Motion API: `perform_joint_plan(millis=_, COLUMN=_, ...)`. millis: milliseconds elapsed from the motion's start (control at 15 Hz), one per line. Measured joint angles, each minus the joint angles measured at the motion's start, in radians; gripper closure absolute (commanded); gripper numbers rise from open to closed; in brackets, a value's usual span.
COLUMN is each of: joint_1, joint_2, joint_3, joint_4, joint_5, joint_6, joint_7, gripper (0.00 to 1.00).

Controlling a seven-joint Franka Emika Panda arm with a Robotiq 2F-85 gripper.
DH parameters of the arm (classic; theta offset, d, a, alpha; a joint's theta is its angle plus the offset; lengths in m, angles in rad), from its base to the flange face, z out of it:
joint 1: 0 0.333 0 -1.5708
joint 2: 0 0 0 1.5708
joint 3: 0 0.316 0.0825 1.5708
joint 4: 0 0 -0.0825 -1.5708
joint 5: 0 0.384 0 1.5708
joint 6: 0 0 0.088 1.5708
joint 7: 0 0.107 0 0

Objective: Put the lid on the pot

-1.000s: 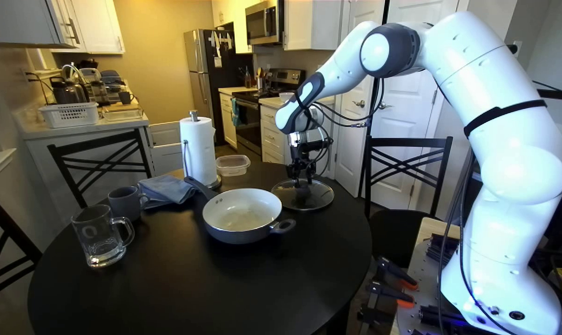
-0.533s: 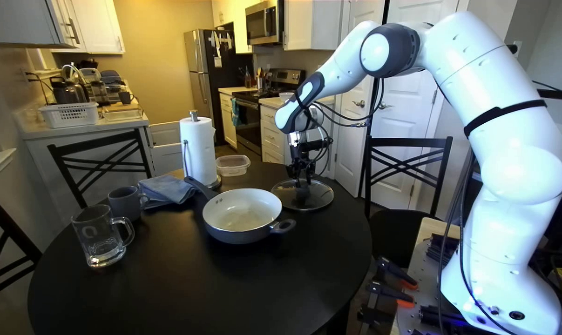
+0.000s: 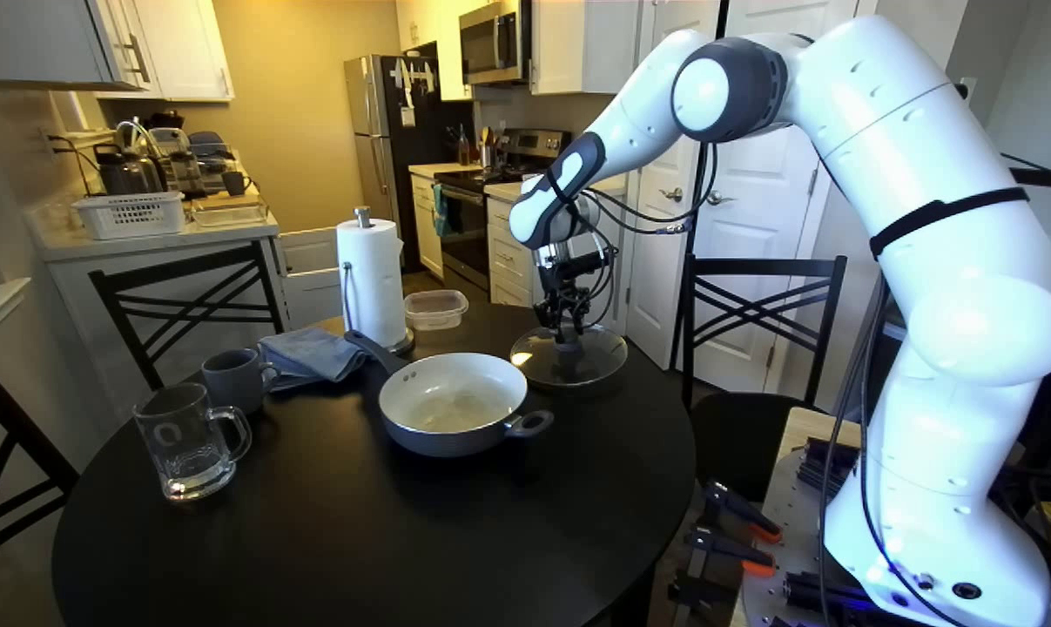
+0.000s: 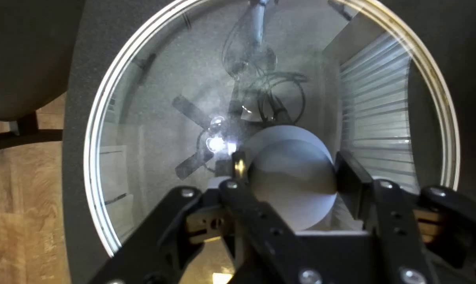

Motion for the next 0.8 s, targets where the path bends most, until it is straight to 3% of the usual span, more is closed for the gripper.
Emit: perform_joint_plan(millis=800, joint_1=0.054, joint_2=-0.165, joint_3=-0.018, joint_4=-0.067, joint_5=-0.089, joint_6=-0.007, joint_7=0.029, gripper=0.68)
